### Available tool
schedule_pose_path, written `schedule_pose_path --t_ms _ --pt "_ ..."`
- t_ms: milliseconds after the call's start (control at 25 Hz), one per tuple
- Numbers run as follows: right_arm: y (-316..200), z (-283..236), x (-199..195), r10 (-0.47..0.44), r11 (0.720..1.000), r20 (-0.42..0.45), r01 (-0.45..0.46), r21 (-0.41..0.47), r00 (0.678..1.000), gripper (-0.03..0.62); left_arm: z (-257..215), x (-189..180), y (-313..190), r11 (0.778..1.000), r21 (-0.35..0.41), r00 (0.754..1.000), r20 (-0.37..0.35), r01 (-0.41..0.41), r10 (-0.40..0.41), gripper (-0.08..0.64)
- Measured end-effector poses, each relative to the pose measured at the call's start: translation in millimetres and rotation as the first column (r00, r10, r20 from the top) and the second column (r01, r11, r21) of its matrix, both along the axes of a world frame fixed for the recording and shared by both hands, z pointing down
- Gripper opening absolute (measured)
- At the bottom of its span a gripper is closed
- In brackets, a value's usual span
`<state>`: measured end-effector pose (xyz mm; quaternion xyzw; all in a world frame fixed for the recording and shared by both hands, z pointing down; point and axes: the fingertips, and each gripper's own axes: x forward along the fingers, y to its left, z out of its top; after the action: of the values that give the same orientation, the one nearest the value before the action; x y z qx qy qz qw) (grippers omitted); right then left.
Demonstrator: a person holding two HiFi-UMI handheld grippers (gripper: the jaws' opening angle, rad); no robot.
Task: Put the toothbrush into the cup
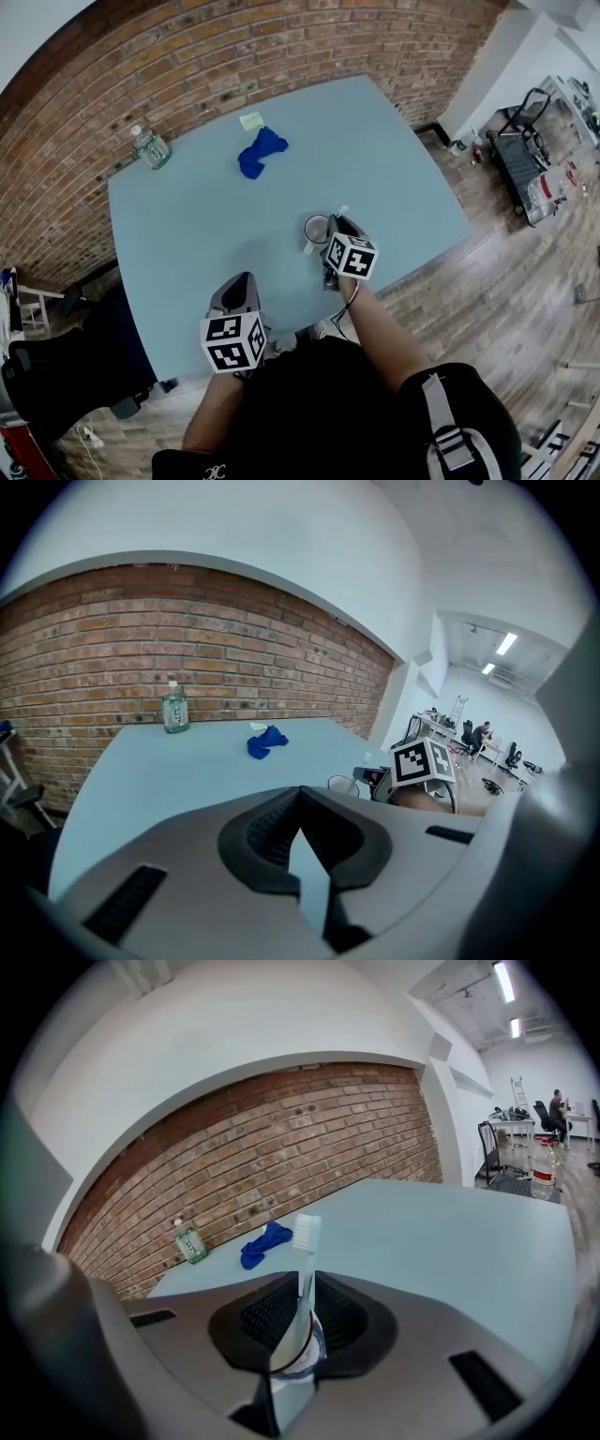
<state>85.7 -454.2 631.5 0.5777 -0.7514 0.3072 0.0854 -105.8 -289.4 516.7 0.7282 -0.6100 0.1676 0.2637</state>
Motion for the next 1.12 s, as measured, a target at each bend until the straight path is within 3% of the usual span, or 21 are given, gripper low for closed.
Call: schedule_pose_path --t_ms 200,360,520,640,800,960,1120 --pt "8 -3 5 0.008 1.0 0.046 -0.008 0.0 0.999 0.085 -4 11 -6 0.999 0.017 0.999 -0.008 -0.035 0.035 0.006" --pt "21 -11 8 0.006 1.0 0.071 -0.006 0.004 0.997 0.09 -6 20 -10 0.998 0.028 0.998 -0.017 -0.064 0.065 0.006" --pt "40 -46 4 -0.06 0.992 0.074 0.051 0.113 0.995 0.082 -10 29 -14 0.995 0.041 0.995 -0.023 -0.092 0.093 0.006" --pt "54 -77 3 -0.089 0.976 0.027 0.082 0.2 0.996 0.017 -12 37 -16 0.992 0.052 0.993 -0.028 -0.114 0.116 0.006" --pt "68 -118 1 -0.116 0.946 -0.022 0.118 0.301 0.993 0.015 -16 49 -21 0.987 0.069 0.988 -0.037 -0.145 0.148 0.006" --pt "83 -163 1 -0.121 0.895 -0.084 0.145 0.422 0.989 0.014 -23 61 -26 0.982 0.092 0.985 -0.041 -0.165 0.169 0.006" --pt "98 -185 1 -0.119 0.864 -0.143 0.173 0.472 0.983 0.014 -26 69 -31 0.978 0.105 0.982 -0.036 -0.18 0.185 0.006"
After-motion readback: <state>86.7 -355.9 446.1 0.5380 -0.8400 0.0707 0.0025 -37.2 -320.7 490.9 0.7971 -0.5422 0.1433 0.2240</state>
